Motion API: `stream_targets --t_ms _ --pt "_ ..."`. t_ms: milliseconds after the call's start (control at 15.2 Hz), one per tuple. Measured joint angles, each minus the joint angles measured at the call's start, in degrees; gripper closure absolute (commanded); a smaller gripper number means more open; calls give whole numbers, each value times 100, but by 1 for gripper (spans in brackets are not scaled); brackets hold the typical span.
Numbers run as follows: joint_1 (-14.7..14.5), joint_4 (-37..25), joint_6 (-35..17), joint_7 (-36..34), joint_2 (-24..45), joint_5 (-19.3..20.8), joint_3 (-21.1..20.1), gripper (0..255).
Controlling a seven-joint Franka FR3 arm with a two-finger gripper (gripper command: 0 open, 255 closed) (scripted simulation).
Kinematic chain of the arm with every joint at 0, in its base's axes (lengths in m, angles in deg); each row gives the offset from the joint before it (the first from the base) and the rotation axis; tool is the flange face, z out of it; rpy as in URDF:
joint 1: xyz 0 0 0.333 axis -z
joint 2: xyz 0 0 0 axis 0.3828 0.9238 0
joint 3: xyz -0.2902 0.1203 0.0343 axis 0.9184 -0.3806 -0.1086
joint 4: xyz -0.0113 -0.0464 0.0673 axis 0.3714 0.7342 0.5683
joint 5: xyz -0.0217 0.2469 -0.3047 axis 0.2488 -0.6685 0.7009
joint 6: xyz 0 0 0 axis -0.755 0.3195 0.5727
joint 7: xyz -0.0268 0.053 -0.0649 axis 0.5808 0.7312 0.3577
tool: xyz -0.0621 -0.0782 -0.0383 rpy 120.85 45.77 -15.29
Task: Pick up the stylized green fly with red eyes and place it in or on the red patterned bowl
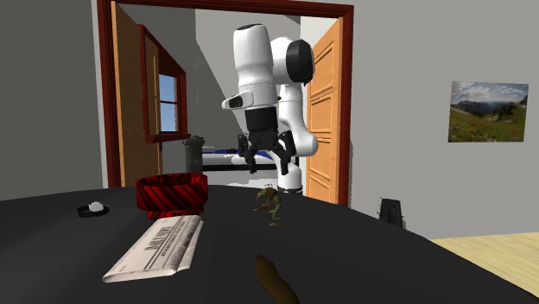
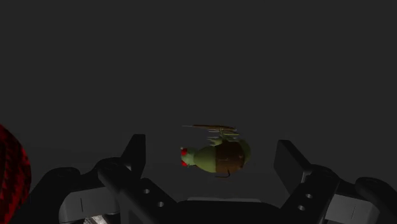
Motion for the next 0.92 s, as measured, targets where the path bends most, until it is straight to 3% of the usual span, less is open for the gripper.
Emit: stream_targets --t_ms 132,594,924 --pt "-26 -164 -149 -51 282 11 -30 0" --pt "-54 137 -649 -55 467 -3 -57 0" --pt "-58 173 -709 -57 487 -5 -60 0"
